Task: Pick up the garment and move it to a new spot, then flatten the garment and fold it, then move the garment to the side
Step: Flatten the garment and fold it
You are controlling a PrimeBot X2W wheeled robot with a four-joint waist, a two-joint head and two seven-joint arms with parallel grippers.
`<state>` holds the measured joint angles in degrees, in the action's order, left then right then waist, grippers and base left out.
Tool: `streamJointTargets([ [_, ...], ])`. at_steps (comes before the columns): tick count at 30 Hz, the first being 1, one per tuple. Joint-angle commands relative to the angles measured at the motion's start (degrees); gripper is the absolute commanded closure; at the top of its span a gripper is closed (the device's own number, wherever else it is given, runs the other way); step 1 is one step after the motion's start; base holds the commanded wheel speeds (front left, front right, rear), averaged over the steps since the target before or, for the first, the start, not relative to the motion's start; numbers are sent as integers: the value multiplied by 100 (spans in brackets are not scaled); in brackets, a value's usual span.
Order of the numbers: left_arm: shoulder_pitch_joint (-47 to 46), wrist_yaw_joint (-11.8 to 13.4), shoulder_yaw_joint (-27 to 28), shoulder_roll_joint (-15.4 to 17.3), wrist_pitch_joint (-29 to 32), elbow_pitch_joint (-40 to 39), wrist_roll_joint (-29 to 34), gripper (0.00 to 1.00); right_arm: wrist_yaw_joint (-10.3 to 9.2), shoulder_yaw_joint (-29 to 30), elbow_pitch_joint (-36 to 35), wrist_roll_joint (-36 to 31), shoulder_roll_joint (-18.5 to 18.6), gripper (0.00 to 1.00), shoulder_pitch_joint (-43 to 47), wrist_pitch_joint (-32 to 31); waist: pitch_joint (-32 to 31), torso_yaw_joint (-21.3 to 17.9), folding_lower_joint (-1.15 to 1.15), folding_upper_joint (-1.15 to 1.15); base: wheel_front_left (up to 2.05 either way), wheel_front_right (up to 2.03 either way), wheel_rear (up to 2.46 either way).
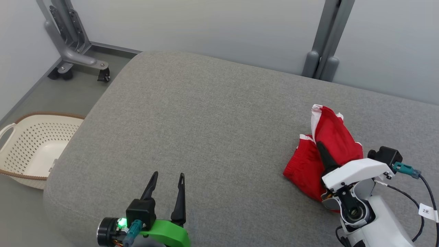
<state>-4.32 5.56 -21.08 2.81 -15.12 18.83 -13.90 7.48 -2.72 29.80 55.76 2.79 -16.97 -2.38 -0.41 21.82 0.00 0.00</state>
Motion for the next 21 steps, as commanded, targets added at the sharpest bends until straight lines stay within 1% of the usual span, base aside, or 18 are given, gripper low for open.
streamJointTargets([
  [1,48,1,2,20,-1,-12,-20,0,0,-27,37,-26,22,28,-85,74,38,30,0,0,0,0,0],
  [2,35,17,16,19,-1,-44,-61,0,0,-55,84,44,21,0,-104,72,54,42,0,0,0,0,0],
  [4,40,19,48,20,-1,-133,-222,0,0,-151,136,134,17,0,-136,58,82,61,0,0,0,0,0],
  [13,-60,60,-7,20,0,-262,-309,0,0,-799,370,280,19,0,-257,148,160,83,0,0,0,0,0],
  [16,-66,64,-8,20,0,-269,-310,0,0,-1055,485,429,19,0,-309,148,166,71,0,0,0,0,0],
  [21,-11,41,64,20,0,-202,-286,0,0,-1650,671,517,22,0,-359,-60,127,-51,0,0,0,0,0],
])
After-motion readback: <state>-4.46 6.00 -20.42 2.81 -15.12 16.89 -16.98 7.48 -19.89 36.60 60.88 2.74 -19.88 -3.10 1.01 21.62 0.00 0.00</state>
